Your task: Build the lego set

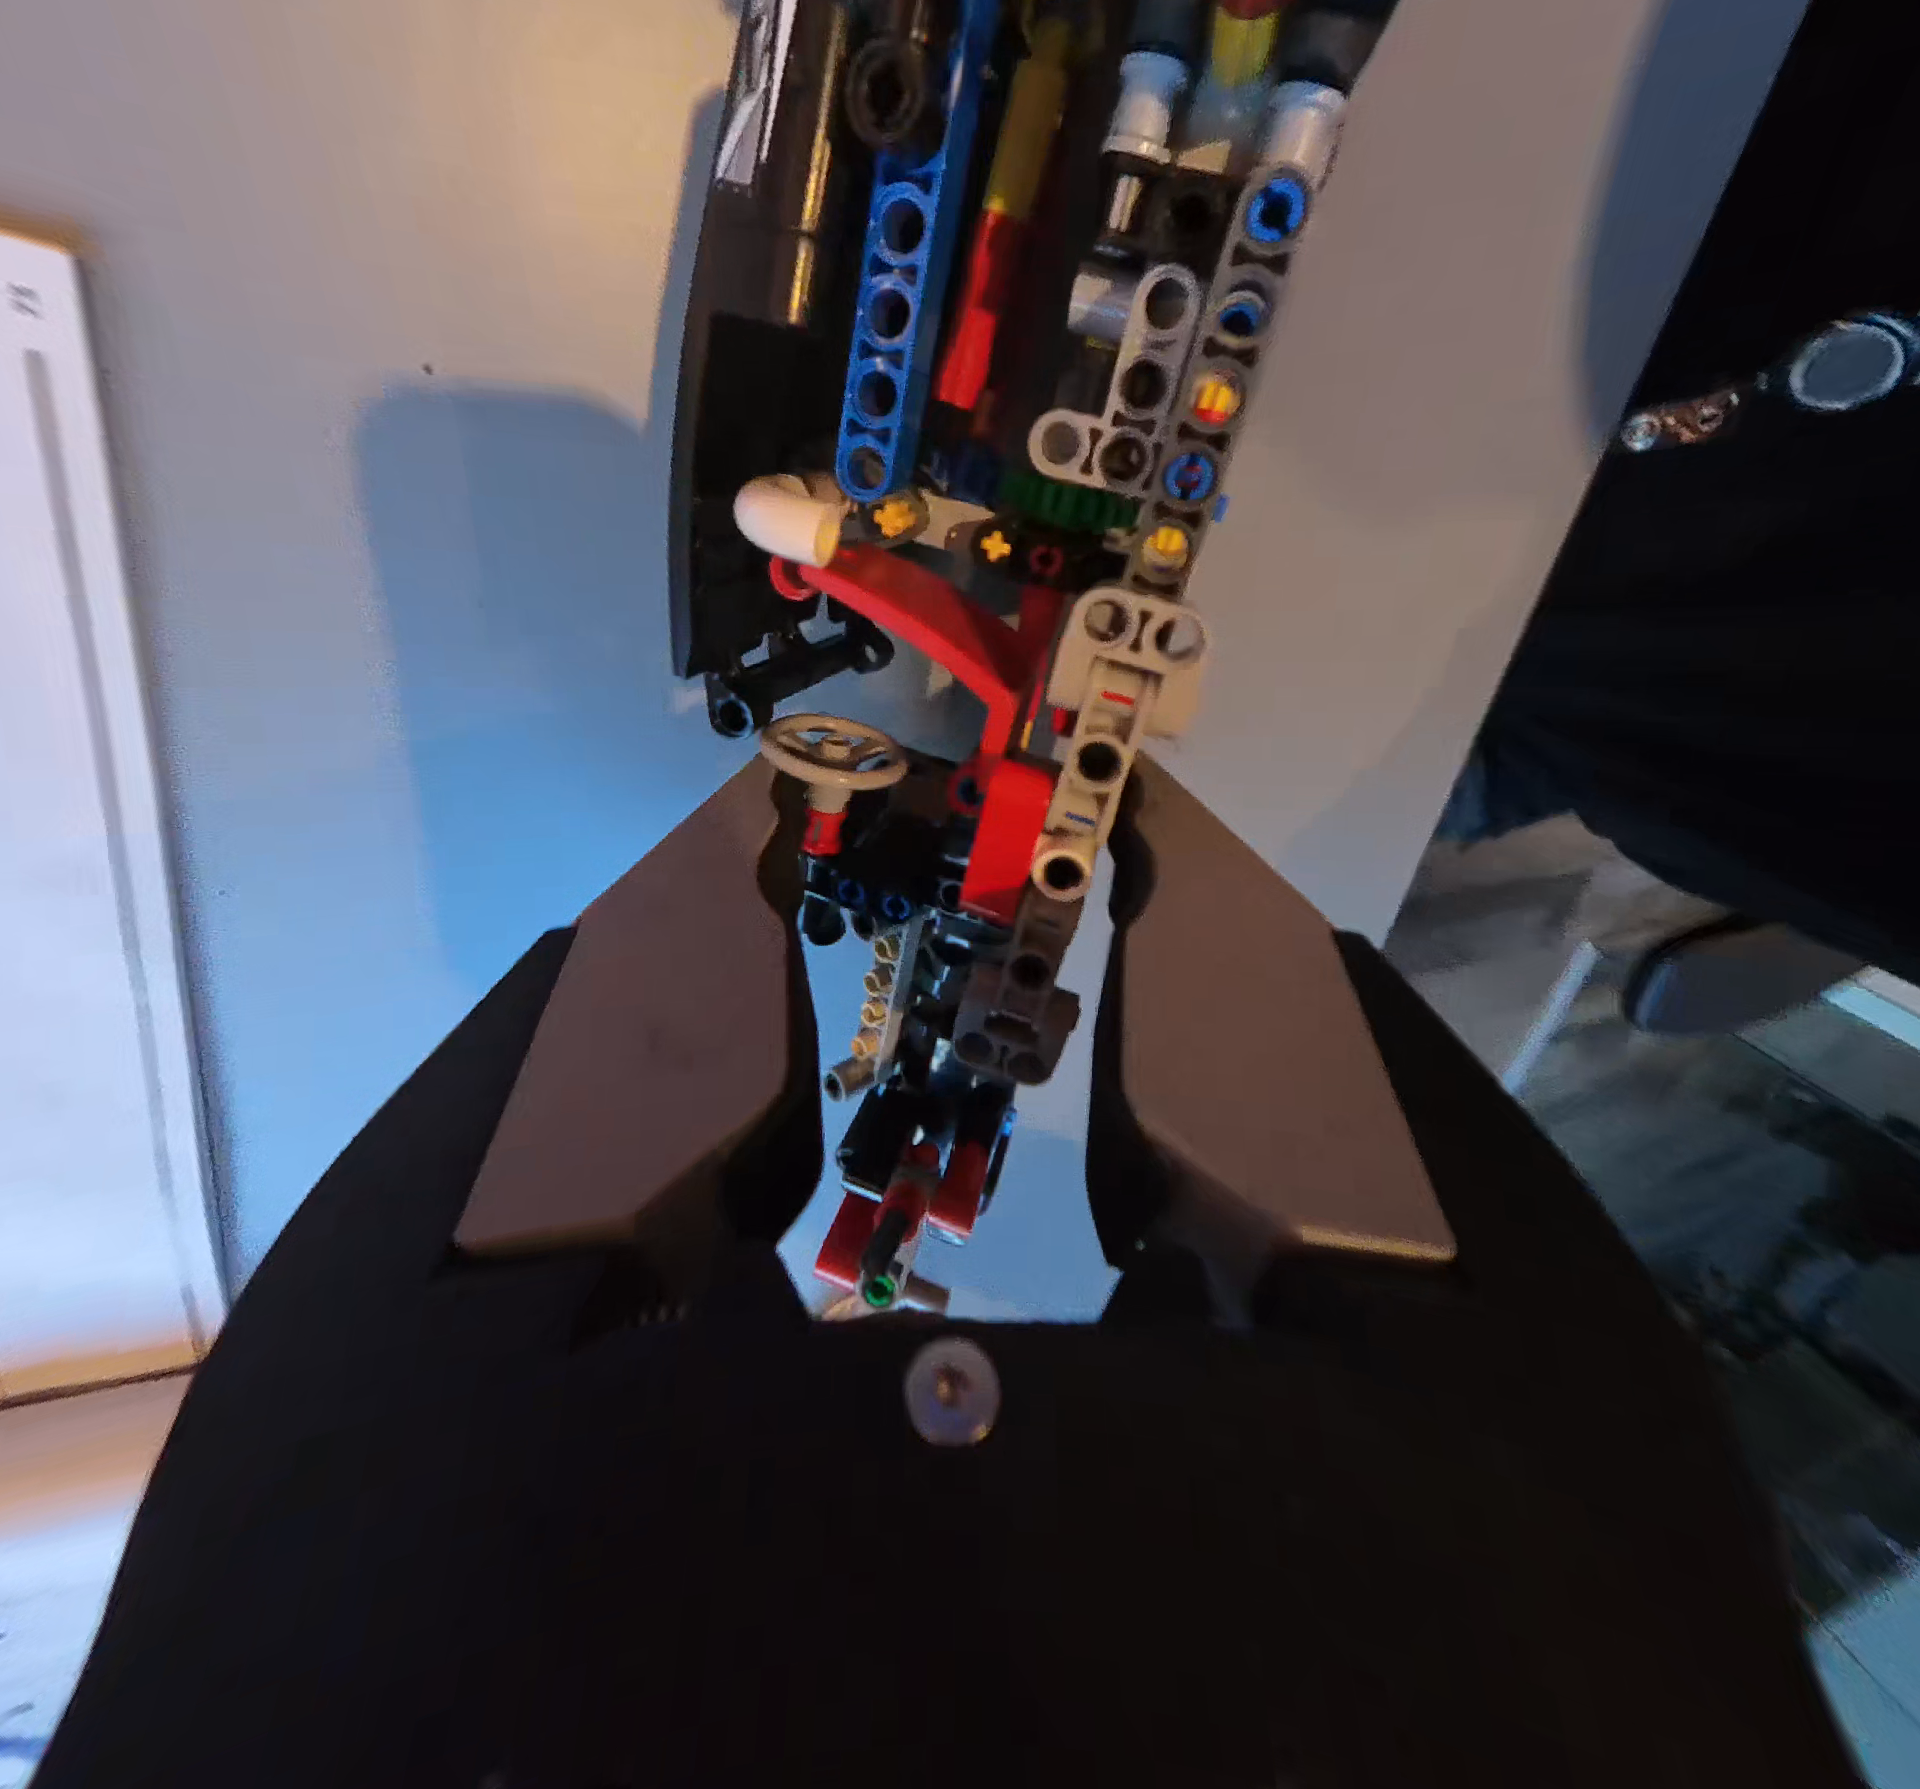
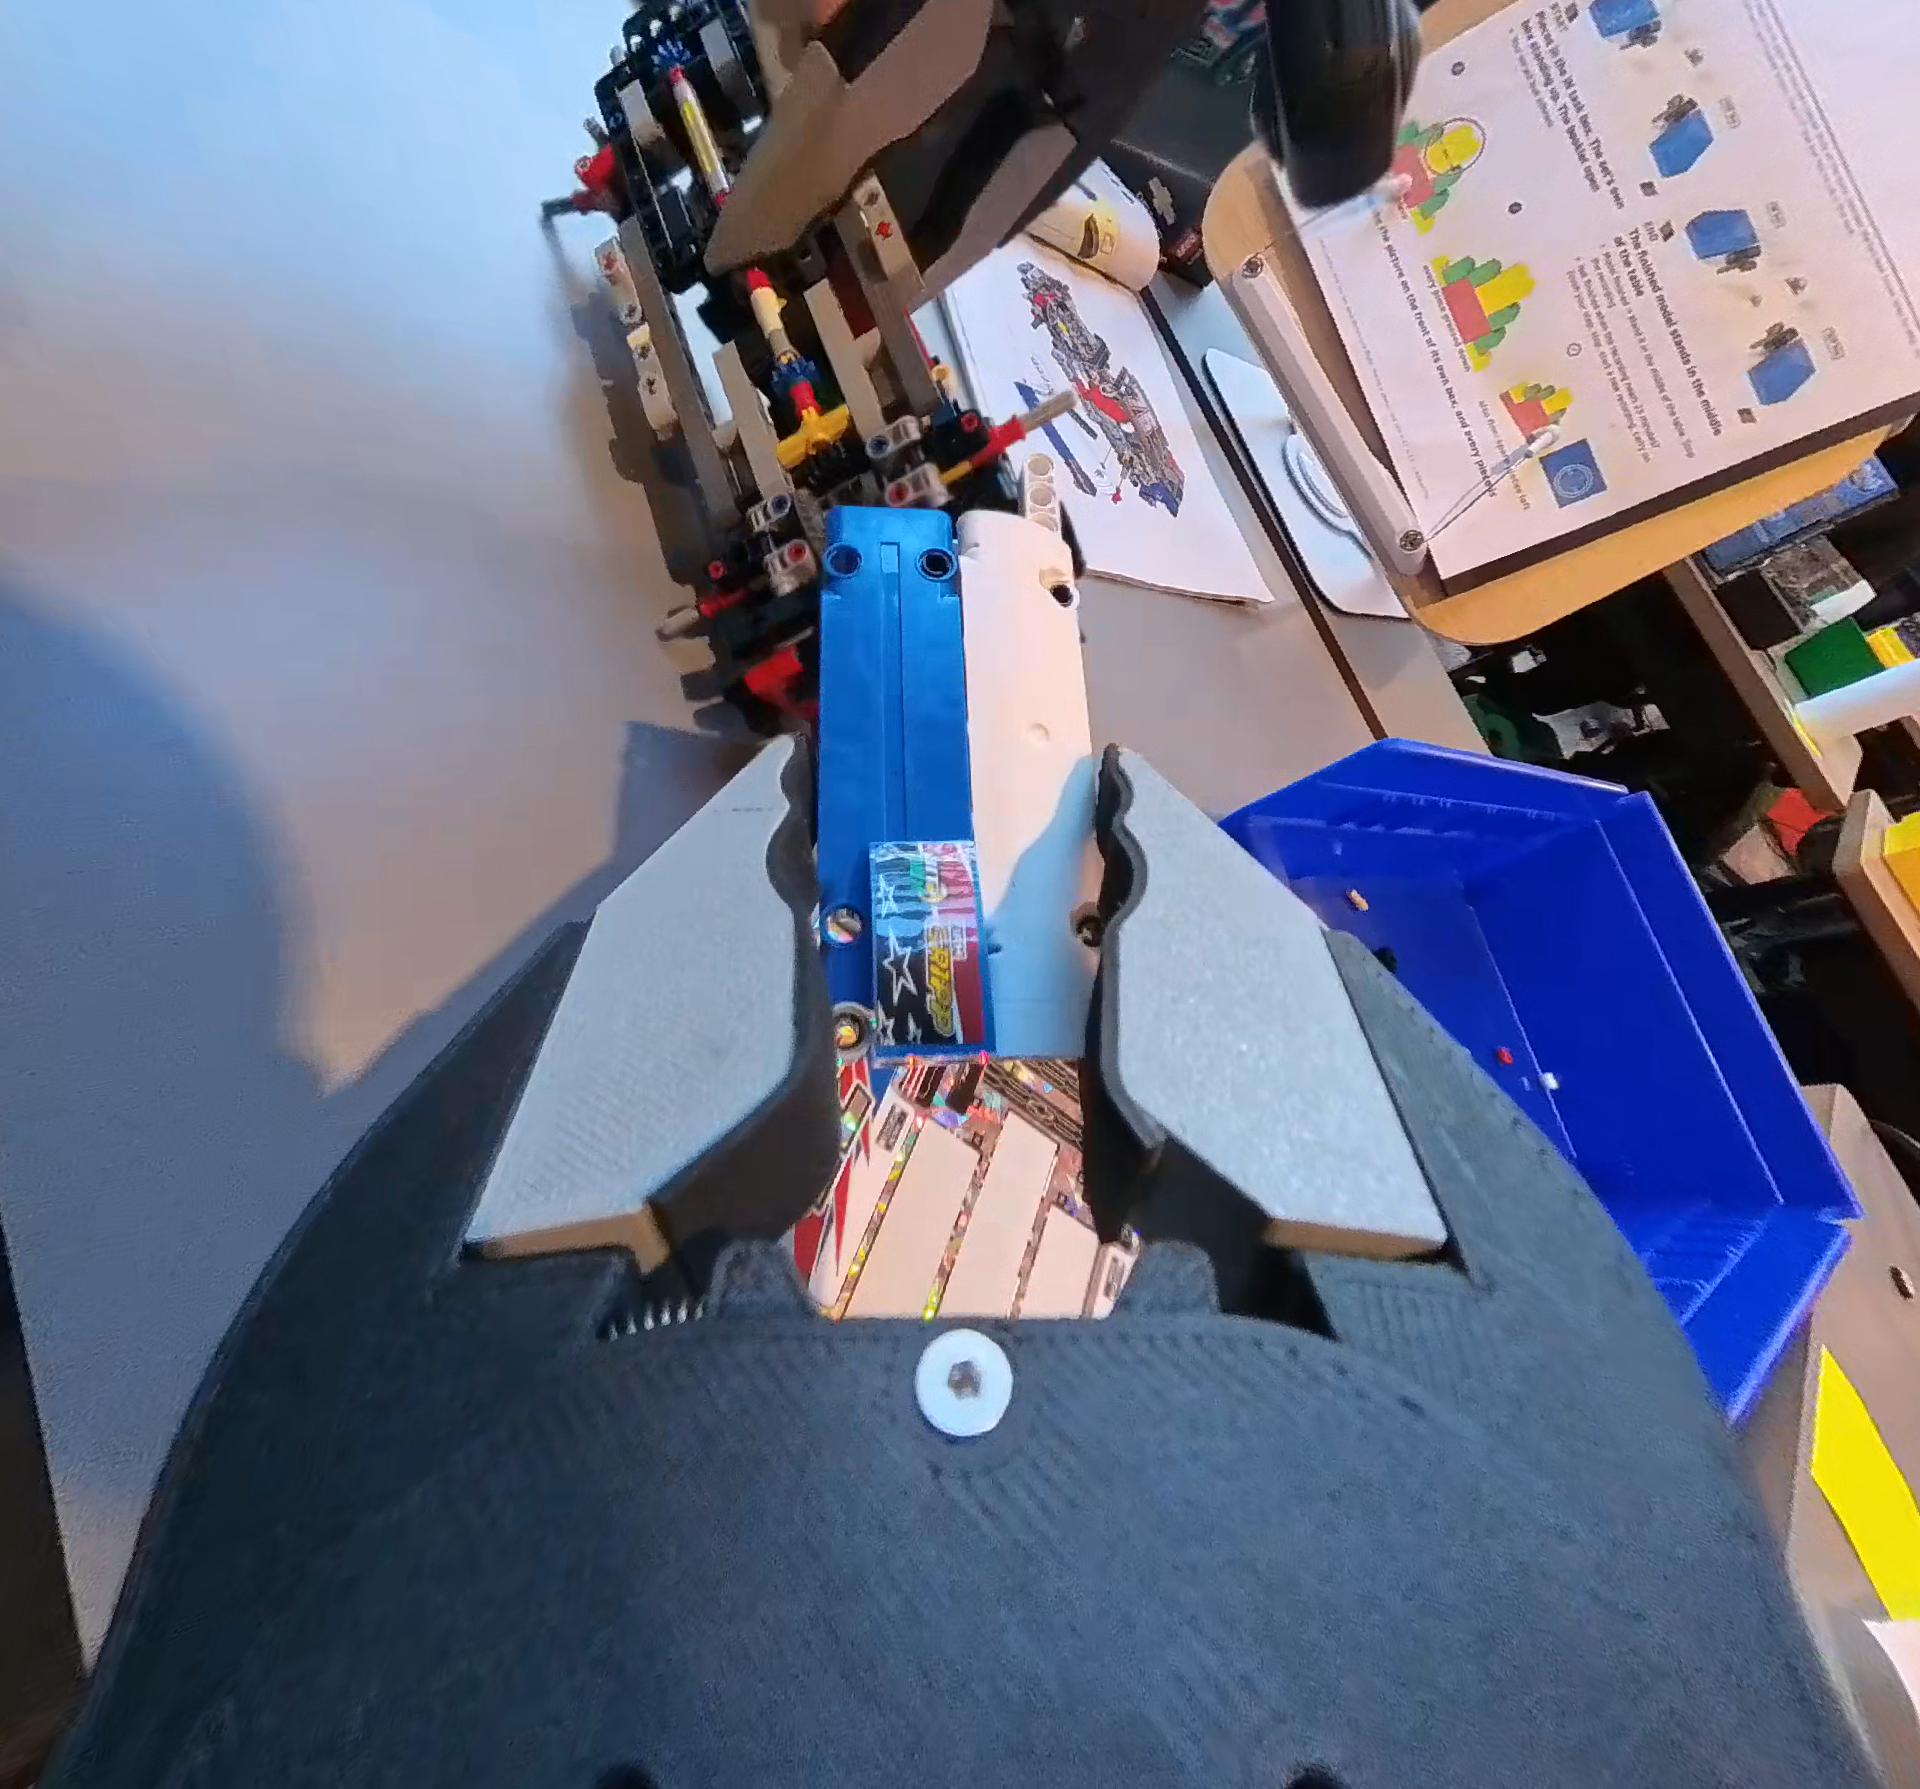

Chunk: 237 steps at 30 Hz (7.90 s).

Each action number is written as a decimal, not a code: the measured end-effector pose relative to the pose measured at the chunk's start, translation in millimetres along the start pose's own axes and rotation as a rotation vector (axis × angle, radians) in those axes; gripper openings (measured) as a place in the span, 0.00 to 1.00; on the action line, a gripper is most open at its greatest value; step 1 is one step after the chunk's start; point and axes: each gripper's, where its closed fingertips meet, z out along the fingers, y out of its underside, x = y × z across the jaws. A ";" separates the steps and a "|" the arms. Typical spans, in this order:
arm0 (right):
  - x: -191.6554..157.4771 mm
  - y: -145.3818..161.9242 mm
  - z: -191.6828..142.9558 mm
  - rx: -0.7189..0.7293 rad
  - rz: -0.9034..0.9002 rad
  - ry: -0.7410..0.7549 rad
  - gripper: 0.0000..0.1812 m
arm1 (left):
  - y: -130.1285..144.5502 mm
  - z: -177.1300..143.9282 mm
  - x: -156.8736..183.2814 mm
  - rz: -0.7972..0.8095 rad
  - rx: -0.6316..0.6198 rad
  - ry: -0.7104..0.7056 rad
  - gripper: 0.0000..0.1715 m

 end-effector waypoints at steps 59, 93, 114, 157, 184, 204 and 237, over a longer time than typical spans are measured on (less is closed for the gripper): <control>20.1 -121.6 87.5 0.071 0.861 -1.015 0.28 | -27.0 -8.8 39.4 0.204 0.433 -0.647 0.33; -4.0 -76.3 131.0 -0.107 0.754 -1.057 0.28 | -35.6 -12.8 21.2 0.228 0.572 -0.830 0.39; -3.4 -73.3 139.2 -0.127 0.828 -1.193 0.28 | -18.6 -102.1 7.2 0.086 0.862 -0.440 0.32; 56.8 -81.2 131.9 0.130 0.885 -1.095 0.12 | -36.0 -88.5 -3.4 0.077 0.883 -0.048 0.02; 43.4 -64.5 140.0 0.080 0.178 -0.563 0.08 | -43.2 -88.0 -15.5 0.351 0.892 -0.556 0.03; 47.1 -65.7 142.6 0.174 0.307 -0.653 0.08 | -40.6 -90.8 -20.9 0.292 0.959 -0.452 0.04; 53.1 -63.3 143.5 0.209 0.417 -0.705 0.08 | -38.1 -83.2 -31.1 0.251 0.941 -0.424 0.04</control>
